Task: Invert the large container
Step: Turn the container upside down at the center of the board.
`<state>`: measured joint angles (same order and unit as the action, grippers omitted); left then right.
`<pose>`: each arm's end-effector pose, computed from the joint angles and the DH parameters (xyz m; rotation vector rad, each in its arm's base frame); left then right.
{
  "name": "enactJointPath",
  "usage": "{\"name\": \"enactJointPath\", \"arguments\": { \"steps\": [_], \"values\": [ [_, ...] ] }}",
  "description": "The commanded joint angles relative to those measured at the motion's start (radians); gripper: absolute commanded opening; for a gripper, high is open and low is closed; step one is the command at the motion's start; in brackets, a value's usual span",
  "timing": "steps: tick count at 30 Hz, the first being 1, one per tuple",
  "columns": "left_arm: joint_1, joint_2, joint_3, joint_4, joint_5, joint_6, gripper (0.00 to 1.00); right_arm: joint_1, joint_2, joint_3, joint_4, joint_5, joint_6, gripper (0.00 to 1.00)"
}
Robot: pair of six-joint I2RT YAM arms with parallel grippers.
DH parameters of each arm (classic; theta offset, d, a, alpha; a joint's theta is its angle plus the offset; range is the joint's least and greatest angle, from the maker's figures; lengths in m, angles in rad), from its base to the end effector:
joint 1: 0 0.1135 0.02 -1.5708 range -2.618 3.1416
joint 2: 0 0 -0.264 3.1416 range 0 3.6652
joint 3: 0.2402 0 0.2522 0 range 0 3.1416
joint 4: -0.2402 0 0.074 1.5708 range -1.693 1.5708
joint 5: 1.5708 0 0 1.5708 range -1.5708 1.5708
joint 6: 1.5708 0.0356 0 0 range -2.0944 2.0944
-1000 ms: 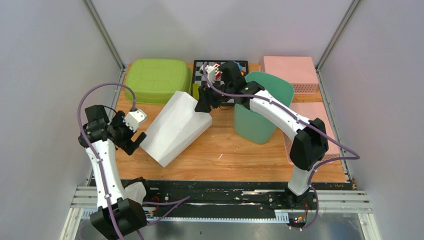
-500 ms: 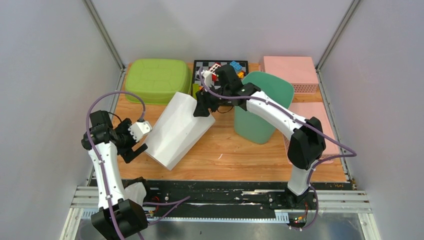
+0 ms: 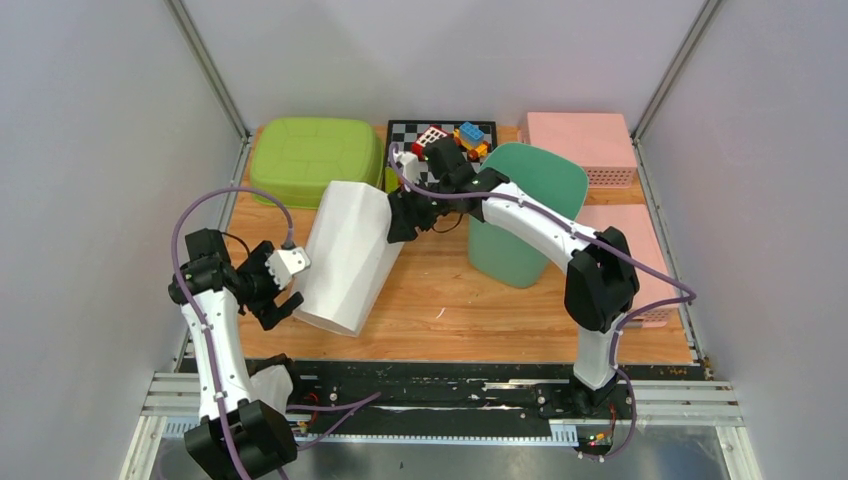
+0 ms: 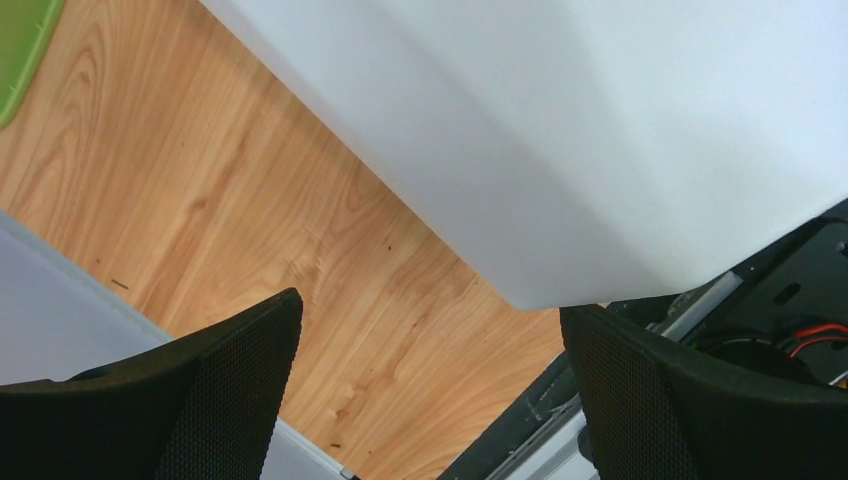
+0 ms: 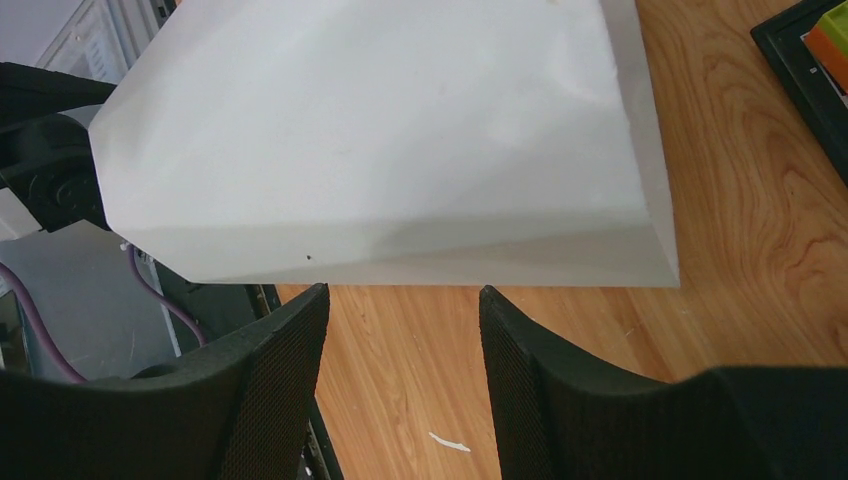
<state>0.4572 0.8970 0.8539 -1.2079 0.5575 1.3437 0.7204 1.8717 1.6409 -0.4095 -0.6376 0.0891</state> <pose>0.1298 0.0428 0.2703 1.1809 2.2173 -0.1291 0.3112 0.3014 0.3067 -1.0641 2.0447 1.1394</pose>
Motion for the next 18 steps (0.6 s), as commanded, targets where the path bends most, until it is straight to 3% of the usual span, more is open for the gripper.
{"name": "enactJointPath", "arguments": {
  "steps": [1,13,18],
  "values": [
    [0.006,-0.029,-0.003,-0.032,0.083,0.043,1.00,0.007,-0.023,0.072,-0.062,0.026,-0.041,0.60],
    [0.007,-0.037,-0.007,-0.175,0.036,0.187,1.00,-0.031,0.016,0.244,-0.024,0.027,-0.035,0.60],
    [0.008,-0.048,-0.028,-0.069,0.069,0.083,1.00,-0.036,0.119,0.331,-0.008,-0.019,0.004,0.60]
  ]
}}
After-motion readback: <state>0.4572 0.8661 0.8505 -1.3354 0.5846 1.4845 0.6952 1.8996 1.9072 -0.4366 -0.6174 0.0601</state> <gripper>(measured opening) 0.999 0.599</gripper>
